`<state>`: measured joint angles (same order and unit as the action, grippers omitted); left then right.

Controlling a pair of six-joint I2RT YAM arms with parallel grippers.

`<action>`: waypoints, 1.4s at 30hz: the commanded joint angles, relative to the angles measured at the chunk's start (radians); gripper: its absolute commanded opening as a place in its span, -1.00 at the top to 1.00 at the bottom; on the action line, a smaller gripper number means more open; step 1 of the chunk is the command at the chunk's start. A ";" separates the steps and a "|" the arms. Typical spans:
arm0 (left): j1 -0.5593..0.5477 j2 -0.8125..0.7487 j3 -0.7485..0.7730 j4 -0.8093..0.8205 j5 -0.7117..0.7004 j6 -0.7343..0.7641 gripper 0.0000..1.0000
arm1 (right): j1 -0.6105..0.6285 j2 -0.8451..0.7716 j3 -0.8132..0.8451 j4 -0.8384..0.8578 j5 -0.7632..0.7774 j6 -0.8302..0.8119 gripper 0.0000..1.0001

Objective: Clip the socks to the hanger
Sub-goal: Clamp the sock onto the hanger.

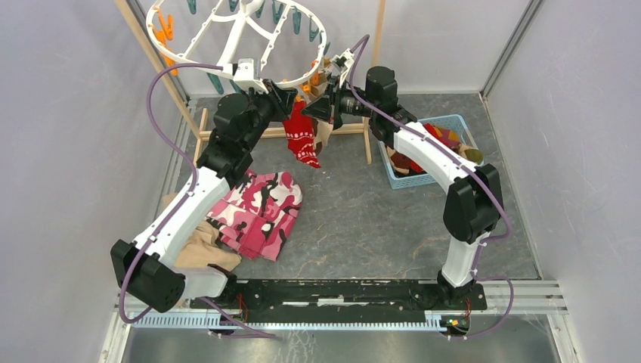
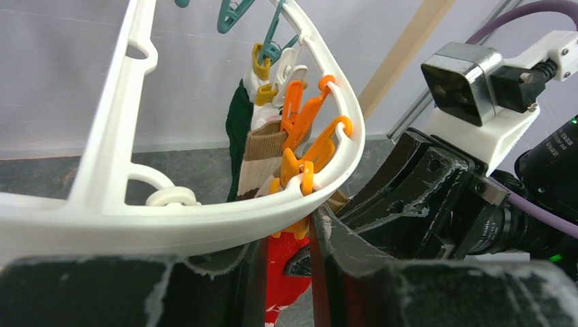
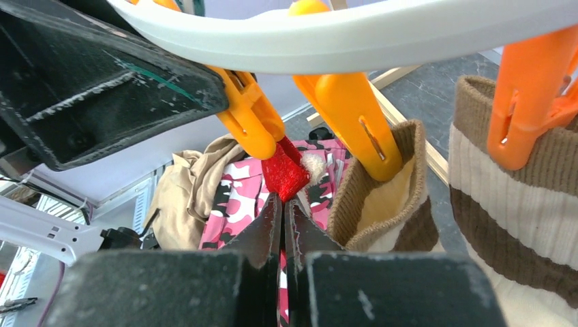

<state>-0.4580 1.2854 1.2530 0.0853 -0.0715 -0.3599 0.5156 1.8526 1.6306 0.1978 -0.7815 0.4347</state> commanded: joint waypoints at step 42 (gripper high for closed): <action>0.034 -0.020 0.000 0.045 0.129 -0.019 0.78 | -0.065 0.026 0.066 0.223 -0.117 0.169 1.00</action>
<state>-0.4313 1.2854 1.2385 0.0910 0.0185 -0.3691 0.4549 1.8717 1.6520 0.3279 -0.8646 0.5621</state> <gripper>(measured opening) 0.306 0.010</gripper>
